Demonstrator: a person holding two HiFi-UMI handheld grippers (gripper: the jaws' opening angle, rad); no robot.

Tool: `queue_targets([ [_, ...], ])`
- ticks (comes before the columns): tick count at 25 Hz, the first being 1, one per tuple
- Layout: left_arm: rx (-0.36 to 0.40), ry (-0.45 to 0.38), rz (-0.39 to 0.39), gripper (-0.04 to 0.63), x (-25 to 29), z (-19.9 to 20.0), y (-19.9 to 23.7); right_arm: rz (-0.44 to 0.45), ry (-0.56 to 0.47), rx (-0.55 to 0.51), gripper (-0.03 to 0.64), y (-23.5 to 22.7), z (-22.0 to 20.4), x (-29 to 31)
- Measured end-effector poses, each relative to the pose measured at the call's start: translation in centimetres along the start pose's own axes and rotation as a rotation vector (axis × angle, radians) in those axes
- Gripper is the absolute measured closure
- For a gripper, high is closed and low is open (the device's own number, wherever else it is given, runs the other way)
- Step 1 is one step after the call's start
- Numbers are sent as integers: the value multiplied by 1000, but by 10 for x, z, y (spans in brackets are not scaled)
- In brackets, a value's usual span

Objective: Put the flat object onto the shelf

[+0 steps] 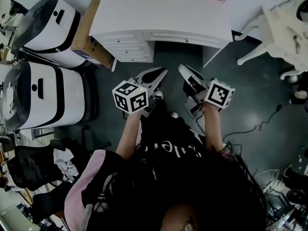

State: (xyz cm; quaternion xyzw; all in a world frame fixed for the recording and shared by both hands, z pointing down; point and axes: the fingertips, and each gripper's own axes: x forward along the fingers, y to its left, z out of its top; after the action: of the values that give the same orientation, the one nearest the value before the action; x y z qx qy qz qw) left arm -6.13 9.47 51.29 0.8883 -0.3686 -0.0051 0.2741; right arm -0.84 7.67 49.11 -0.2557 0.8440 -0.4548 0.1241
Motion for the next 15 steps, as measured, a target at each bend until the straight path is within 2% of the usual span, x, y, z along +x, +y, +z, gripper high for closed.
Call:
queue_targets([
  [15, 10, 3, -9, 555, -11, -14, -23, -61, 22, -141, 551, 8, -13, -25],
])
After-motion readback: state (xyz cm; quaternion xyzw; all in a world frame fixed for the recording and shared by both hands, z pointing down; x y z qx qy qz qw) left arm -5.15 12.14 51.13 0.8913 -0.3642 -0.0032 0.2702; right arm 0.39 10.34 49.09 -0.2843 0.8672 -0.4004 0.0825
